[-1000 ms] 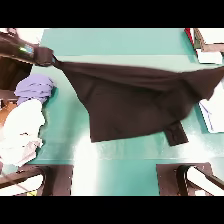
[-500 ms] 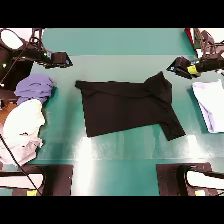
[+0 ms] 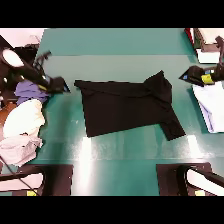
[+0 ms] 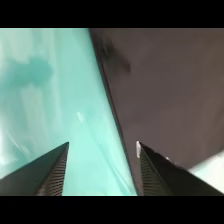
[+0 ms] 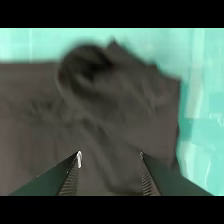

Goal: Fold the shirts.

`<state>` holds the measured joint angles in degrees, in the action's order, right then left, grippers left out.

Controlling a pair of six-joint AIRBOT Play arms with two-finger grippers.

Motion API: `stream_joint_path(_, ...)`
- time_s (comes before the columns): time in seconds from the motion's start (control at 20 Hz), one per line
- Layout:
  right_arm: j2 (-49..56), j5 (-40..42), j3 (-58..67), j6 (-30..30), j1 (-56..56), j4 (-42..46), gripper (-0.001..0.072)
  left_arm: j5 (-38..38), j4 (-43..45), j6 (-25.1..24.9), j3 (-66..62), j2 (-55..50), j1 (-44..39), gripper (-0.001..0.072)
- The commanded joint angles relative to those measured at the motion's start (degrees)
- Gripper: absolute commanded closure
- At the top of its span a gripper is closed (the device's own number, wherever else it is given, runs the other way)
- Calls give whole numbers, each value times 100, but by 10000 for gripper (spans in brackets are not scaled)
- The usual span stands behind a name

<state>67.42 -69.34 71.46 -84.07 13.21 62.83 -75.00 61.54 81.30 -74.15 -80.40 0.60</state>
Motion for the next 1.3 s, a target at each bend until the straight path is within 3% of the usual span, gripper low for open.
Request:
stream_joint_path(0.0,-584,-260,-748,249,118,-33,285,433,-562,-181,1797,636,-308,204)
stream_joint_path(0.3,-850,-457,-1108,256,118,-76,284,1152,-964,-177,3432,1095,-1069,204)
stream_joint_path(0.8,-870,-549,-1108,326,120,-293,284,2094,-1362,-4,3689,1093,-1954,207)
stream_joint_path(0.85,-868,-546,-1110,374,120,-262,284,2092,-1379,-7,3689,1095,-1954,294)
stream_joint_path(0.9,-835,-546,-1110,380,144,-267,284,2111,-1379,-35,3687,1095,-1954,570)
stream_joint_path(0.95,-769,-577,-1110,382,210,-267,284,2140,-1370,-114,3663,1095,-1954,677)
stream_joint_path(1.25,356,-1200,-1113,894,909,-267,256,1213,-621,-221,2538,1239,-1182,685)
